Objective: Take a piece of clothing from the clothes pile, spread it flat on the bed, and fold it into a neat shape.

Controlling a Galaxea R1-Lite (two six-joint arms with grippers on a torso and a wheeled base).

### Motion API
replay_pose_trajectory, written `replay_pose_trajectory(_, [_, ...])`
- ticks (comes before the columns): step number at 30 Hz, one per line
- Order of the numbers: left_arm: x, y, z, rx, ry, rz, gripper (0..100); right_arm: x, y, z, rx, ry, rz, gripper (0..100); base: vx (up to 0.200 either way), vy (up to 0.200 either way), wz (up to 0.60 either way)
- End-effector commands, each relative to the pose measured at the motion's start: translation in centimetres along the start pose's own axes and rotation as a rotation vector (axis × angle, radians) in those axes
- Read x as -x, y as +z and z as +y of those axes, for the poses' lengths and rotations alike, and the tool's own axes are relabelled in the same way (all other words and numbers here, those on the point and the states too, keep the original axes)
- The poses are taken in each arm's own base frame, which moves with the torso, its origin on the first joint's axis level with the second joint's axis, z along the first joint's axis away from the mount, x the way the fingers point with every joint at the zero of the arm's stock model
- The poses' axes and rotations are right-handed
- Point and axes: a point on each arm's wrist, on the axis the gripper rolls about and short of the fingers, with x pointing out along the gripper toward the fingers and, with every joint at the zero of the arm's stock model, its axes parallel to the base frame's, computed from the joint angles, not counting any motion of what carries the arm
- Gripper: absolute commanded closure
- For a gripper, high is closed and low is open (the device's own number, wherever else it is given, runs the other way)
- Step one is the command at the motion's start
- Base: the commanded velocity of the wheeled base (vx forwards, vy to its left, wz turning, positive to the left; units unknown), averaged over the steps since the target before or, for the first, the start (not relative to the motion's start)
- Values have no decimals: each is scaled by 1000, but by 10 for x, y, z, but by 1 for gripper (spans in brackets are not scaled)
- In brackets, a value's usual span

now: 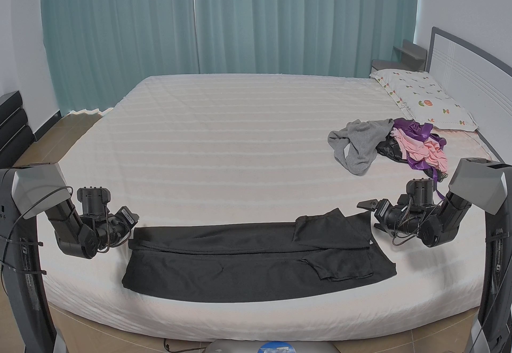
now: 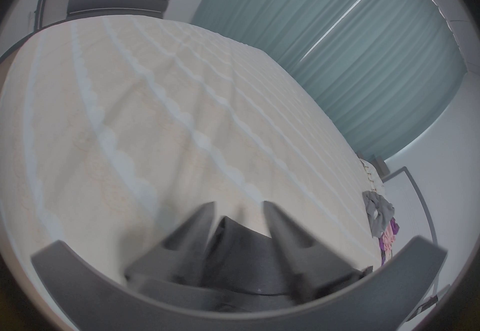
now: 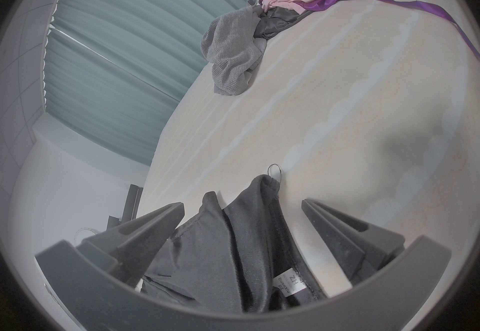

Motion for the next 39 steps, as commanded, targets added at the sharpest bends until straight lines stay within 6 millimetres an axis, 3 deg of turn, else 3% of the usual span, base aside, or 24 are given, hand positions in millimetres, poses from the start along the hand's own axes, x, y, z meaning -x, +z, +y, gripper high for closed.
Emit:
replay_pose_trajectory(1, [-1, -2, -5, -11, -27, 15, 0, -1, -2, 0, 0, -1, 5, 0, 0, 0, 0])
replay_pose_trajectory(13, [-11, -12, -1, -77, -31, 45, 0, -1, -1, 0, -1, 1, 5, 0, 0, 0, 0])
replay_pose_trajectory(14, [-11, -13, 0, -88, -29, 47, 100, -1, -1, 0, -1, 1, 5, 0, 0, 0, 0])
replay_pose_trajectory(39, [-8, -2, 3, -46, -35, -28, 100, -11, 4, -1, -15, 12, -11, 0, 0, 0, 0])
